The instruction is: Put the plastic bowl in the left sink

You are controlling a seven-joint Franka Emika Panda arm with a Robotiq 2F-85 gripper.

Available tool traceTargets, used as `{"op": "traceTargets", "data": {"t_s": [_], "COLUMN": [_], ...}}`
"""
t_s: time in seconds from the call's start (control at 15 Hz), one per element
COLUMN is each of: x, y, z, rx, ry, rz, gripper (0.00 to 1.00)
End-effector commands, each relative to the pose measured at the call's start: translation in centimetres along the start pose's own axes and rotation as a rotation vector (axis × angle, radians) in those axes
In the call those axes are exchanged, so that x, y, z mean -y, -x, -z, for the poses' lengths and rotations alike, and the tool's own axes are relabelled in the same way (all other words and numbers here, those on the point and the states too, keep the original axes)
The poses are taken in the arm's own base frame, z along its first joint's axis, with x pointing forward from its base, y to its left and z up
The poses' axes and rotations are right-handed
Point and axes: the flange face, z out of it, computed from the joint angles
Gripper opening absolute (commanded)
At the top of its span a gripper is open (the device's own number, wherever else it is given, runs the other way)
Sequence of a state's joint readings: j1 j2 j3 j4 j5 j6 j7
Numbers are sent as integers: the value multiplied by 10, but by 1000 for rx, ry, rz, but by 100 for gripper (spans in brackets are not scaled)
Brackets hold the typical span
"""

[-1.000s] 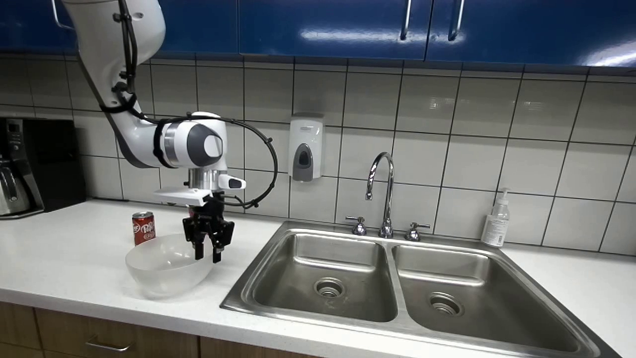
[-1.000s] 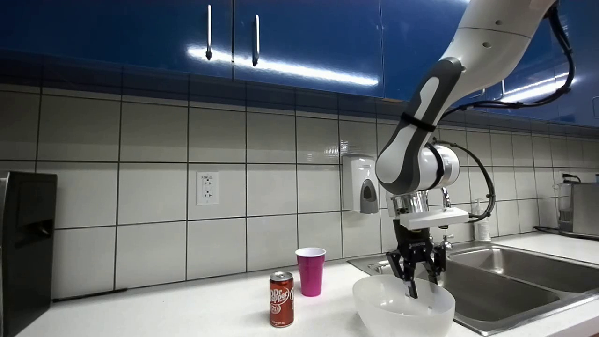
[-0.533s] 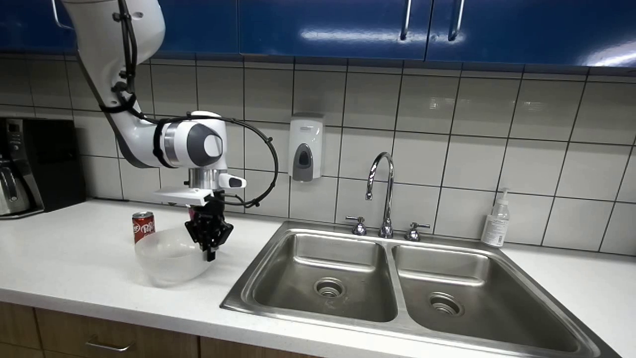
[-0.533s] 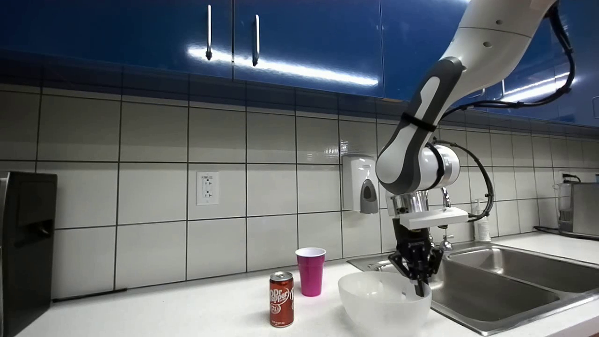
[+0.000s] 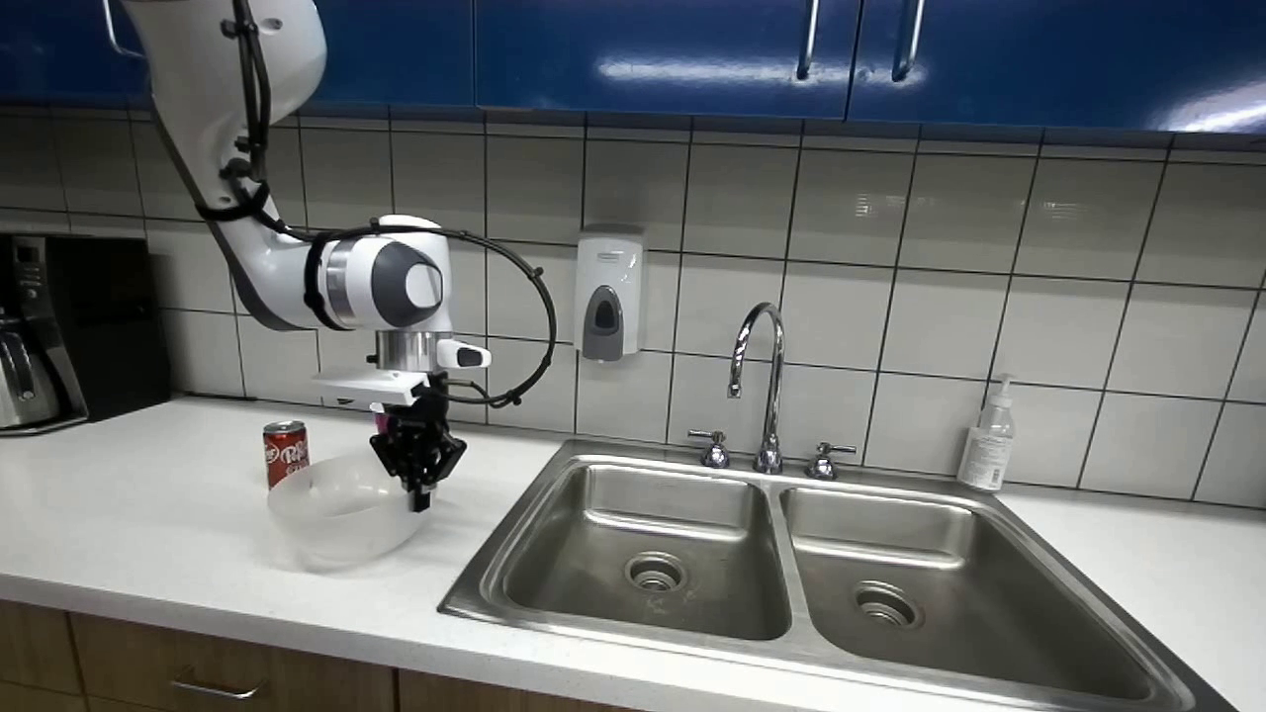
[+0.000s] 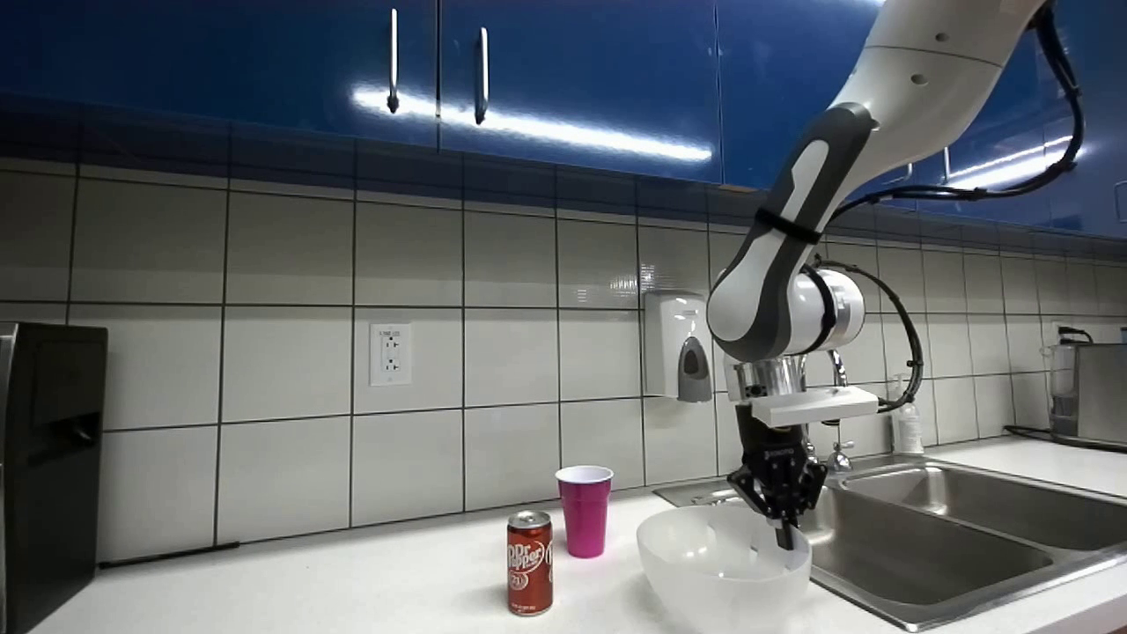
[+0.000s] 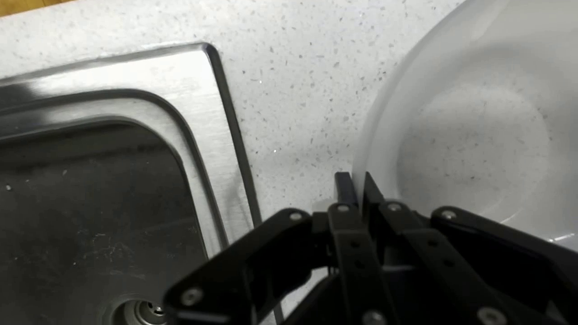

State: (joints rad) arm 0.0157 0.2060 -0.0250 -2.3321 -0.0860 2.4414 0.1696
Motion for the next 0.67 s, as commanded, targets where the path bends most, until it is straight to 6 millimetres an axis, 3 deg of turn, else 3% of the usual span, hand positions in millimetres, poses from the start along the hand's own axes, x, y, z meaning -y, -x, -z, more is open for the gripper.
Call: {"op": "traceTargets", "data": {"t_s": [0.0, 0.6], "x": [-4, -11], "y": [5, 9], "z": [14, 50], "rx": [-47, -103], "ry": [-6, -65], "rz": [32, 29], "gripper": [2, 2]}}
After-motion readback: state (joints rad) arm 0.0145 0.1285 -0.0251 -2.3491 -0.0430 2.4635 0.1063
